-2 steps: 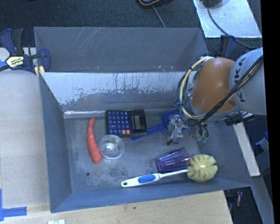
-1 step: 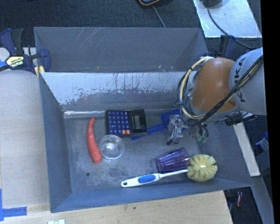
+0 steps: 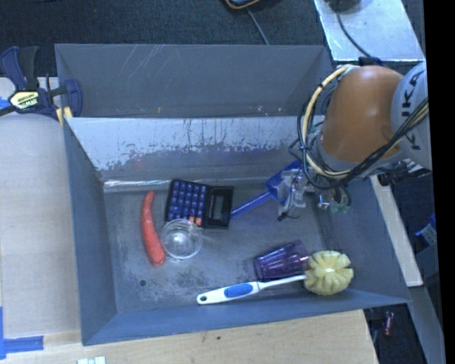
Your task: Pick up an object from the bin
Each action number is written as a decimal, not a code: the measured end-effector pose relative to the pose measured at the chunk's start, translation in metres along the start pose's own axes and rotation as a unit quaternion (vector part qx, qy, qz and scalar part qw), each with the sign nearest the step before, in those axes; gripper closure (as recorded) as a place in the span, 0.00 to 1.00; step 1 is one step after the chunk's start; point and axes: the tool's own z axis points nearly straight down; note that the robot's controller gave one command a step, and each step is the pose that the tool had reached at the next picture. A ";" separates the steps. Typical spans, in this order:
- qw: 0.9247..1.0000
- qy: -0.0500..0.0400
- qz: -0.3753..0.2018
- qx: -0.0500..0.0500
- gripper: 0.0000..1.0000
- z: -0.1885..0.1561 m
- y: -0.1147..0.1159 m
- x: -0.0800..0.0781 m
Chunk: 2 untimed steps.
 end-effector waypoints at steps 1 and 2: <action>1.000 -0.002 0.004 0.000 1.00 0.021 0.004 -0.004; 0.999 -0.003 -0.036 0.001 1.00 0.031 -0.012 -0.037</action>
Offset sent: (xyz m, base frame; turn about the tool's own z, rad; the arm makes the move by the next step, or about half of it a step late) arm 0.0354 -0.0163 -0.0301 -0.0737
